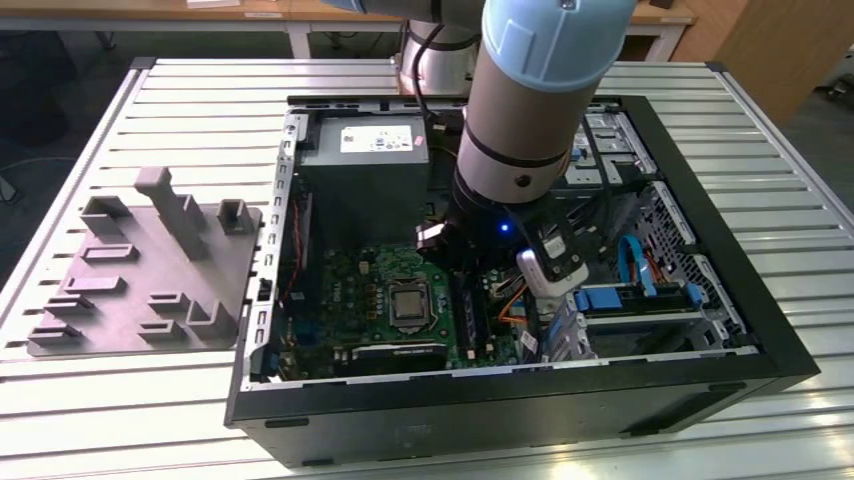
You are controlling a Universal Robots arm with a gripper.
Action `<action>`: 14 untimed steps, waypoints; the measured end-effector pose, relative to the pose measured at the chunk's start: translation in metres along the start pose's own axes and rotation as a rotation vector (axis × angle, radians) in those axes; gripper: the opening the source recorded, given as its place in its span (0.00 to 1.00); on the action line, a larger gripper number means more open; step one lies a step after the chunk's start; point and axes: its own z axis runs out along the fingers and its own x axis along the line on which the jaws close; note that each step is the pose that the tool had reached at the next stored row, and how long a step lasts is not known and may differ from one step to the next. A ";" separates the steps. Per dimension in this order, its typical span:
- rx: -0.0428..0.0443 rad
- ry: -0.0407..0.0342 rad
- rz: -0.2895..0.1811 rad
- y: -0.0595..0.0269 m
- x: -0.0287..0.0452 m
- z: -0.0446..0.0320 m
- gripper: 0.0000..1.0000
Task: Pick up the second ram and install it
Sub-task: 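Insert the second ram into the second slot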
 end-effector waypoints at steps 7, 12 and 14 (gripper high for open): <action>-0.0031 -0.0010 0.000 -0.0001 0.0001 0.0014 0.11; -0.0035 -0.0012 0.000 -0.0001 0.0001 0.0027 0.11; -0.0033 -0.0011 0.000 -0.0002 0.0001 0.0029 0.11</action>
